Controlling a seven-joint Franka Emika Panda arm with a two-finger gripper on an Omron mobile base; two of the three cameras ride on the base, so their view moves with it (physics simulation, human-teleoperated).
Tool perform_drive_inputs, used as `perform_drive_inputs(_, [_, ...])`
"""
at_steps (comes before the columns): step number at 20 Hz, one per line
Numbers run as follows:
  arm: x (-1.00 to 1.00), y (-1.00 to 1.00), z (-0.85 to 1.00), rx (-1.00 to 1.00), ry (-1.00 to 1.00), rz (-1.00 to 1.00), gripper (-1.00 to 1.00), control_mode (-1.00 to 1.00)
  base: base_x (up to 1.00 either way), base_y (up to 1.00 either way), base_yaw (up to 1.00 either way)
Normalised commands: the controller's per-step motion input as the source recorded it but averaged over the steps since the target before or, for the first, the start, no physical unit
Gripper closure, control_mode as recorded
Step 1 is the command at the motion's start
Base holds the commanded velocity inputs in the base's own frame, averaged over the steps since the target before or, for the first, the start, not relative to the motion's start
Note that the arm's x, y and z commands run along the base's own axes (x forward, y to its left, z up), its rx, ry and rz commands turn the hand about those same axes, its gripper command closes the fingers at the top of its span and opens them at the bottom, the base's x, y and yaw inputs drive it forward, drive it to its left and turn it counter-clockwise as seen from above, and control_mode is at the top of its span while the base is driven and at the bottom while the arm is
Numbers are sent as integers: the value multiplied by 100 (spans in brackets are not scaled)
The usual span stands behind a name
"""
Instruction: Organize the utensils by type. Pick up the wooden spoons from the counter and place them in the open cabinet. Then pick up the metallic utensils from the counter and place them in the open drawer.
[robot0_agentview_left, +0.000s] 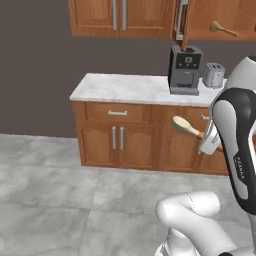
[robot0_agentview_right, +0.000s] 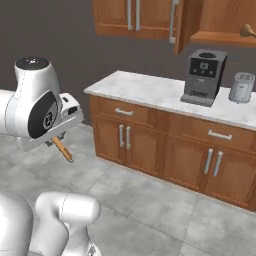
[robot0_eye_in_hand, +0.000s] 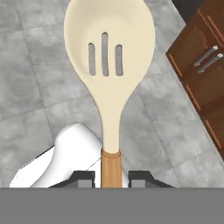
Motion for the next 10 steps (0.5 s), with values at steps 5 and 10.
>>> perform_drive_inputs(5, [0,0,0,0,0,0,100,100,1,-20,-73])
perform_drive_inputs(10, [0,0,0,0,0,0,100,100,0,0,-6])
